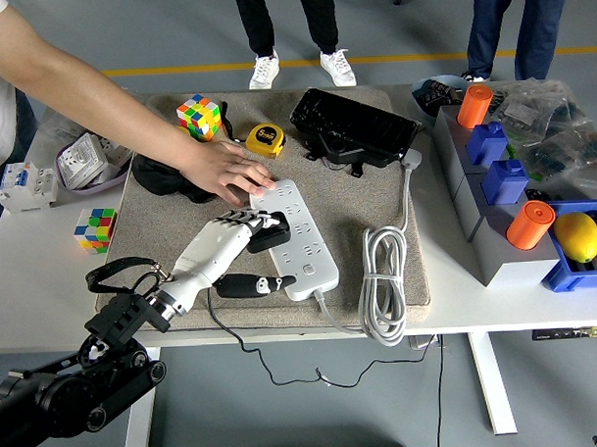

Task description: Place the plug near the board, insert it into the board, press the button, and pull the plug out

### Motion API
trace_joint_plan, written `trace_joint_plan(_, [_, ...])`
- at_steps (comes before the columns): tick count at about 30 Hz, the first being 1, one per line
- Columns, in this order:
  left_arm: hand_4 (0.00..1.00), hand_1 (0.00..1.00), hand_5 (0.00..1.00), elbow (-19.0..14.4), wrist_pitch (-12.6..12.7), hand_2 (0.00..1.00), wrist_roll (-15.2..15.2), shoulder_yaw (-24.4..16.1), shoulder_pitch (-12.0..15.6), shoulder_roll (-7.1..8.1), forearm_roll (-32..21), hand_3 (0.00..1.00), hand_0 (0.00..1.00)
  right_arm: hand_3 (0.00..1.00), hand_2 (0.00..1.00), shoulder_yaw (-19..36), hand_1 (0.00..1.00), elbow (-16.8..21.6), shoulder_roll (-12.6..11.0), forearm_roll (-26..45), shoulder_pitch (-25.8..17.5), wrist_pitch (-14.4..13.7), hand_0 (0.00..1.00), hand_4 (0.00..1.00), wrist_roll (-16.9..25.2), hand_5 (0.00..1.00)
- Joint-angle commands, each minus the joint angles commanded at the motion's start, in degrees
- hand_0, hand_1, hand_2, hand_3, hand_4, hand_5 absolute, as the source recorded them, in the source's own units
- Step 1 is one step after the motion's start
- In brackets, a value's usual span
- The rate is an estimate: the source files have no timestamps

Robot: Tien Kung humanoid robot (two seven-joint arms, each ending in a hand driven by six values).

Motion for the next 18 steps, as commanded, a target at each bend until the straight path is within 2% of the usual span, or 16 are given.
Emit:
trace_joint_plan(11, [0.948, 0.792, 0.709, -0.64, 0.21, 0.774, -0.31, -0.24, -0.33, 0.38, -0.35, 0.746, 0.802, 0.546, 0.544, 0.22, 0.604, 0.04, 0.01, -0.04, 0.04, -0.05, 0.599, 0.751, 0.08, 0.244])
trace_joint_plan(18, [0.949, 0.801, 0.709, -5.32, -0.01, 0.779, -0.8, -1.28, 0.19, 0.97, -2.74, 0.75, 0.81, 0.546, 0.544, 0.23, 0.603, 0.12, 0.0, -0.17, -0.01, -0.05, 0.599, 0.751, 0.05, 0.243])
